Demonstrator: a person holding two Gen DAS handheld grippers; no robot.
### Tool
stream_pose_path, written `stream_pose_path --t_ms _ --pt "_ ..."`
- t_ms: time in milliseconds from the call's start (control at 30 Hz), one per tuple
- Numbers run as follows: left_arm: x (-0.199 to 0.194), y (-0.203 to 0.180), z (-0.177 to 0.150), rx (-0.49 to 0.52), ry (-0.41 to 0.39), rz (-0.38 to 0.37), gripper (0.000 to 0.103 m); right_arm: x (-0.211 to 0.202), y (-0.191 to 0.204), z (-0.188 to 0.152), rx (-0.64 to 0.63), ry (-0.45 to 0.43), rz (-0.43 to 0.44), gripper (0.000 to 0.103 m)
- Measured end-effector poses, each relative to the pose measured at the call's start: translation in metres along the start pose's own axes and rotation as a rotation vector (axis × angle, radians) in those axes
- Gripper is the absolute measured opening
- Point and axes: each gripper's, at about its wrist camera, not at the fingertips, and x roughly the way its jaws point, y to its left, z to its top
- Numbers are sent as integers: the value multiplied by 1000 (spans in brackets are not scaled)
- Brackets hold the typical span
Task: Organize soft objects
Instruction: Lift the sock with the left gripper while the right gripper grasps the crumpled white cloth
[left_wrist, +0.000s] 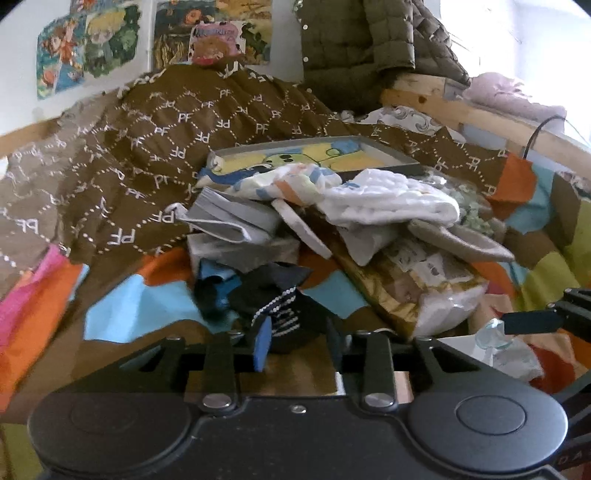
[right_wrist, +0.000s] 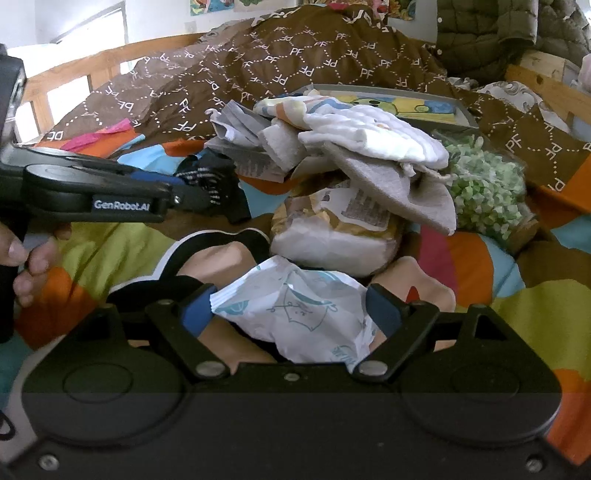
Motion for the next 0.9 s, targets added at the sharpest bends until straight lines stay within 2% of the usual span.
stream_pose_path --t_ms 133,167,200,267,333,467,567,700,900 --pt "4 4 2 -5 8 20 36 9 8 1 -26 3 -1 81" --pt "5 5 3 -11 8 23 36 11 10 1 -37 0 -1 79" --pt "5 7 3 -13 7 25 36 15 13 2 -48 -2 -3 72" --pt "7 8 5 -12 10 29 36 19 18 3 -60 -10 2 71" --pt "11 9 6 -15 16 27 38 21 21 5 -73 -22 4 65" --pt "23 15 9 -40 54 19 40 20 26 7 -79 -38 14 50" --pt "32 20 11 -64 76 18 40 18 25 6 -79 -41 21 43" --pt "41 23 12 -83 98 7 37 16 25 5 -81 -41 23 38" --pt "43 19 9 -63 104 -18 15 14 22 2 -77 -46 31 34"
